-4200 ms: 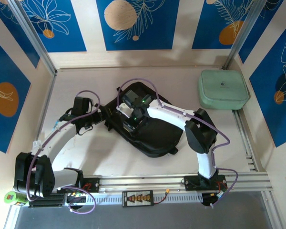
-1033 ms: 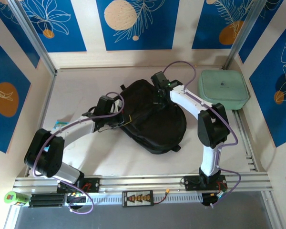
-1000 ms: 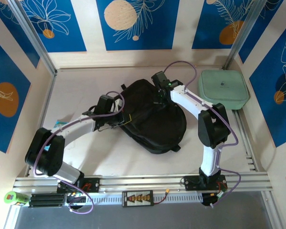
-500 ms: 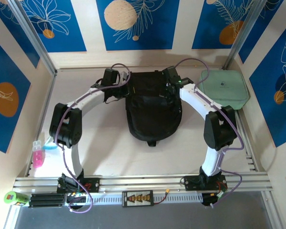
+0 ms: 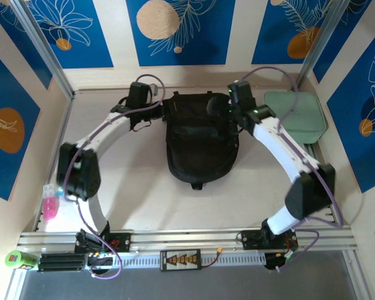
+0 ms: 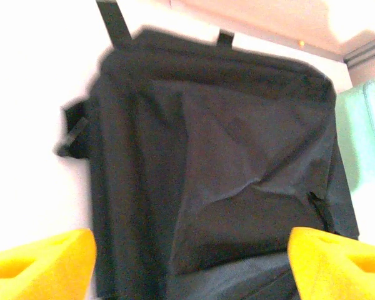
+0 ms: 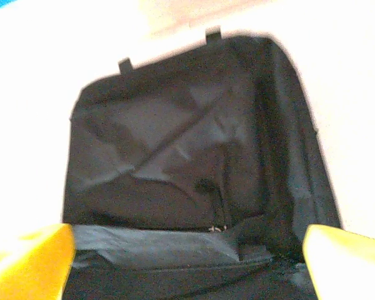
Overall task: Pack the student bag
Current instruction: Rotate the student bag at the center of the table, then reset both arms
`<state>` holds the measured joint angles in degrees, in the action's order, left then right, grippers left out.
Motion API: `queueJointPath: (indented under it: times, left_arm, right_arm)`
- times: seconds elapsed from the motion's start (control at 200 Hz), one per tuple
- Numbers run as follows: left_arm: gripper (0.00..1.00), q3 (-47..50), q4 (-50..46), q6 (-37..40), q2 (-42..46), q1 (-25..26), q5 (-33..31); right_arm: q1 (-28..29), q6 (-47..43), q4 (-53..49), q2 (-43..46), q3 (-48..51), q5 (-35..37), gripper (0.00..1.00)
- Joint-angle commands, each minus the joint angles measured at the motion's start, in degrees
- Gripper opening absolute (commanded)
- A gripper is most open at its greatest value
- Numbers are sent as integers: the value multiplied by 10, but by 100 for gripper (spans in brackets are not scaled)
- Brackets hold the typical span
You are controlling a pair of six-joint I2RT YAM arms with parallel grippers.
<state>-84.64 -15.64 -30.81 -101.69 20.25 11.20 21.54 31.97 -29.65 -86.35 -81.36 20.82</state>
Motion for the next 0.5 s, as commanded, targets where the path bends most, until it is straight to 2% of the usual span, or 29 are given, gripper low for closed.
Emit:
queueJointPath:
  times: [0.0,0.11,0.27,0.405,0.495]
  left_arm:
    - [92,62,3,26,117,-21,-109]
    - [100,156,37,28,203,-51,-134]
    - [100,274,62,60,295,-79,-275]
    - [100,383,130,80,347,-109,-341]
    - [100,452,190,116,363,-123,-380]
  right_arm:
    - [-20,-45,55,79,68,59,99]
    - [-42,-66,115,156,152,113,99]
    - [-113,-50,147,237,258,136,99]
    - [-180,-27,183,277,350,124,99]
    - [-192,-54,258,292,430,141,99]
